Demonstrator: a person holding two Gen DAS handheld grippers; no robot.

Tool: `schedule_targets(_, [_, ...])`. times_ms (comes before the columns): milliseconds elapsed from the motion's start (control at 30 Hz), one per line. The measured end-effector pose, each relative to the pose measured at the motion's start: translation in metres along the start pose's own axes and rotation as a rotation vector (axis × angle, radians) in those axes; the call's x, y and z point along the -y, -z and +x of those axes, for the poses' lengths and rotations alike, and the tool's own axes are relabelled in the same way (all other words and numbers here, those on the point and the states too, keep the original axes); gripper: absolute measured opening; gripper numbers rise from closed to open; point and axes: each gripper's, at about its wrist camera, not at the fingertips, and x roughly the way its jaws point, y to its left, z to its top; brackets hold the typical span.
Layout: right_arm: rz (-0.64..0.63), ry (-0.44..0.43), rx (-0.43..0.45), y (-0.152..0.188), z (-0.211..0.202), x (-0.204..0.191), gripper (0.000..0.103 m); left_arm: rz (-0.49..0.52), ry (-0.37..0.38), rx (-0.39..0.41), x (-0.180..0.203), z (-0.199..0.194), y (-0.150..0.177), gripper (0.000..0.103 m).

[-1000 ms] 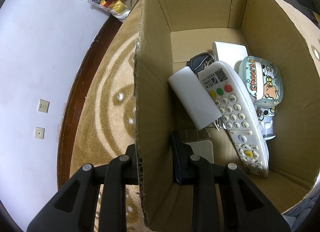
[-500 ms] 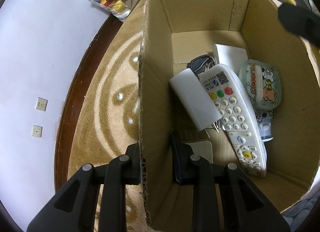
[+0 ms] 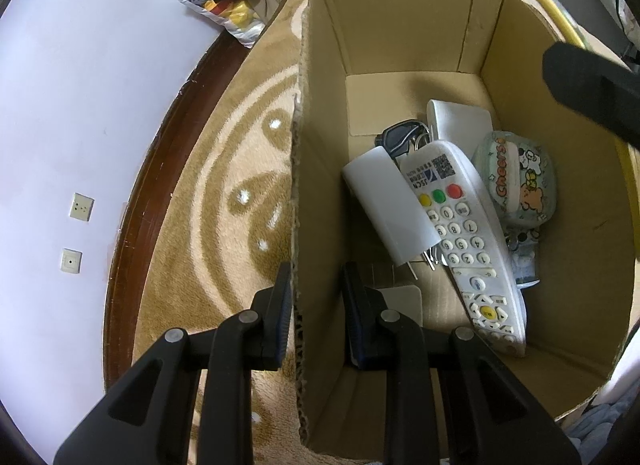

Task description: Organize rigid objects

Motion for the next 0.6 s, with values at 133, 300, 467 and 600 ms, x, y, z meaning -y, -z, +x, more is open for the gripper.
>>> schedule_targets(133, [-0.012, 0.01, -0.01, 0.004, 0.001, -0.008, 0.063, -0.01, 0.01, 0.007, -0.002, -0.004, 0.002, 0.024])
schedule_targets(300, [-0.019, 0.034, -0.012, 0.004, -0.002, -0.009, 0.063, -0.03, 0.026, 0.013, -0.006, -0.002, 0.003, 0.024])
schedule_targets(467, [0.011, 0.058, -0.004, 0.005, -0.012, -0.002, 0.064, -0.035, 0.026, 0.027, -0.008, -0.006, 0.006, 0.024])
schedule_targets(600, [0.029, 0.085, -0.004, 0.009, -0.024, 0.004, 0.069, -0.034, 0.024, 0.056, -0.01, -0.016, 0.01, 0.024])
